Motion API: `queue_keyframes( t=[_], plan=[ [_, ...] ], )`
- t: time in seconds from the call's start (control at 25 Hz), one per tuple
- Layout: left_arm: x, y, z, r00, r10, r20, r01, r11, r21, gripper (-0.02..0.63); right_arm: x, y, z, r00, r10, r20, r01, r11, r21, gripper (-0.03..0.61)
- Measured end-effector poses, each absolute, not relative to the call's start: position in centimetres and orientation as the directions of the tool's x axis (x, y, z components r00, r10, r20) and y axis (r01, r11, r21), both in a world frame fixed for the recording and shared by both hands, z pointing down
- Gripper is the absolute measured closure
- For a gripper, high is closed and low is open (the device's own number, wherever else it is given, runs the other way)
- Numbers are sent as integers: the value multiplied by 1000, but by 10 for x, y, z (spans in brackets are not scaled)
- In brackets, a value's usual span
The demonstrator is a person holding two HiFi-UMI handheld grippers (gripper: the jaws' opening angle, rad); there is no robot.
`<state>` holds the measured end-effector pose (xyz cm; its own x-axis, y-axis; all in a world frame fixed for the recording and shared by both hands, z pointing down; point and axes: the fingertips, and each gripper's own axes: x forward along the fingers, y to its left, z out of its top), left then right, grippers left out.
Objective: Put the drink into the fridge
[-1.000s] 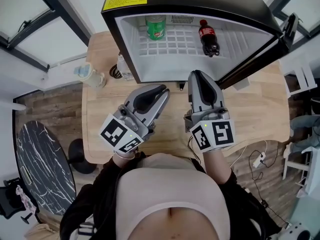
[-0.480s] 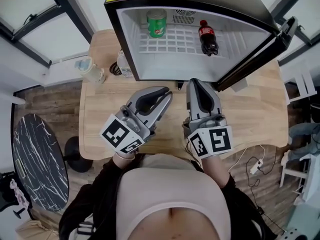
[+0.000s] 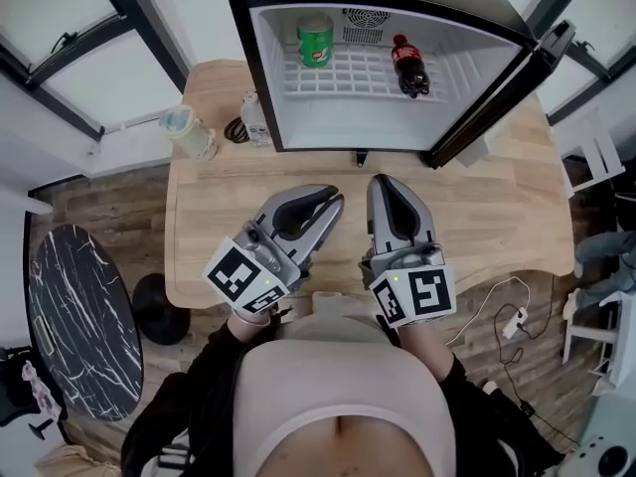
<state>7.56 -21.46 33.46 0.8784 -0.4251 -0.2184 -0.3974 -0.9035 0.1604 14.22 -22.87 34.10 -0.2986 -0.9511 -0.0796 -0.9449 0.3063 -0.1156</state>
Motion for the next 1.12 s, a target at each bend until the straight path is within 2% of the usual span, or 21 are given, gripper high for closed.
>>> queue_keyframes(
  t=[0.6,1.12],
  plan=[
    [-2,-81,340,866,-454,-212,-424,-889,171,566,55,-90,347,-338,-939,-68,-930,344,-127,546],
    [-14,-18,337,877,-430,-215,-400,-901,169,566,33,-23,346,-342,-938,-58,-930,347,-125,546]
  ],
)
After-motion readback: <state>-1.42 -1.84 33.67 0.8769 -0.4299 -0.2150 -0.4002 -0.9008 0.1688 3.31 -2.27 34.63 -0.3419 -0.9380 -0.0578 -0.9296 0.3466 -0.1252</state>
